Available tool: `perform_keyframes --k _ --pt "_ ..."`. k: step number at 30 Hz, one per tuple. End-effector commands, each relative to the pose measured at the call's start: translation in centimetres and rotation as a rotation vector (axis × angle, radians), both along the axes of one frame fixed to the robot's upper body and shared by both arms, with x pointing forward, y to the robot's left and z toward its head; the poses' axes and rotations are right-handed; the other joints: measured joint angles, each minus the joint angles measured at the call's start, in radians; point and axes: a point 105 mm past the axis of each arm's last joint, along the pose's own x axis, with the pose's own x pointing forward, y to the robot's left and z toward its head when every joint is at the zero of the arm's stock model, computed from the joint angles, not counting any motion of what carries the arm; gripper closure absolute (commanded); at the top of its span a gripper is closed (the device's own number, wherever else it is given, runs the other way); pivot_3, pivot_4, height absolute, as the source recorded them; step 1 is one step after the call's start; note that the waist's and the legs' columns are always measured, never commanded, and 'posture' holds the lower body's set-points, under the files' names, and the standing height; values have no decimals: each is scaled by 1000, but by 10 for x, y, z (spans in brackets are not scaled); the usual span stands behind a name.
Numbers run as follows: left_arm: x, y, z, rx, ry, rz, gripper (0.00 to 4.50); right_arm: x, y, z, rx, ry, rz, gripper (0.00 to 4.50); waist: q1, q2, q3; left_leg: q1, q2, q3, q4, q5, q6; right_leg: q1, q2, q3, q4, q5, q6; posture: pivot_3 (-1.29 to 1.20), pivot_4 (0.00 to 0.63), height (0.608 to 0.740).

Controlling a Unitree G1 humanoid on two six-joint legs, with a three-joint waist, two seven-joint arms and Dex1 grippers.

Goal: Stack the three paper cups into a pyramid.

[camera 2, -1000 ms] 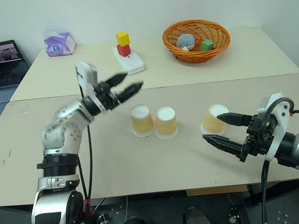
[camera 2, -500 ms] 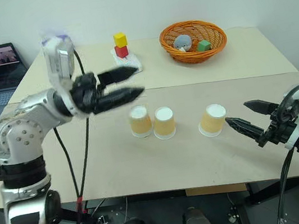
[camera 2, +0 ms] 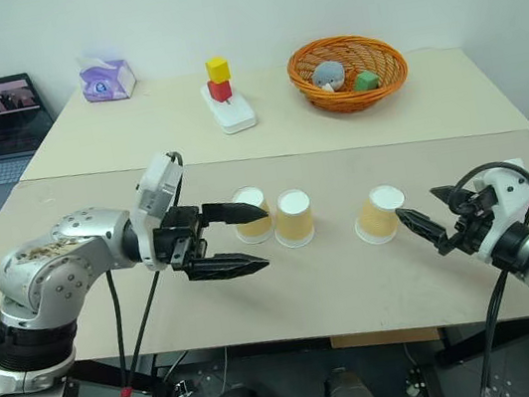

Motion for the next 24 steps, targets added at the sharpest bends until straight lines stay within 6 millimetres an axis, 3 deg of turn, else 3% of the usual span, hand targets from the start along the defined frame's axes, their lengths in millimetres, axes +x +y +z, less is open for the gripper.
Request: perform_keyframes --k 1,11,24 --pt "-1 0 9 -19 -60 9 11 3 0 10 3 -53 10 0 -1 0 0 0 0 0 0 0 0 0 0 0 0 0 0 0 150 666" --pt "10 2 14 -54 -51 70 11 3 23 6 65 -29 121 0 -2 1 1 1 0 0 0 0 0 0 0 0 0 0 0 0 150 666" --pt "10 3 22 -82 -47 88 11 18 21 -3 71 -15 99 0 -2 2 1 1 0 0 0 0 0 0 0 0 0 0 0 0 150 666"
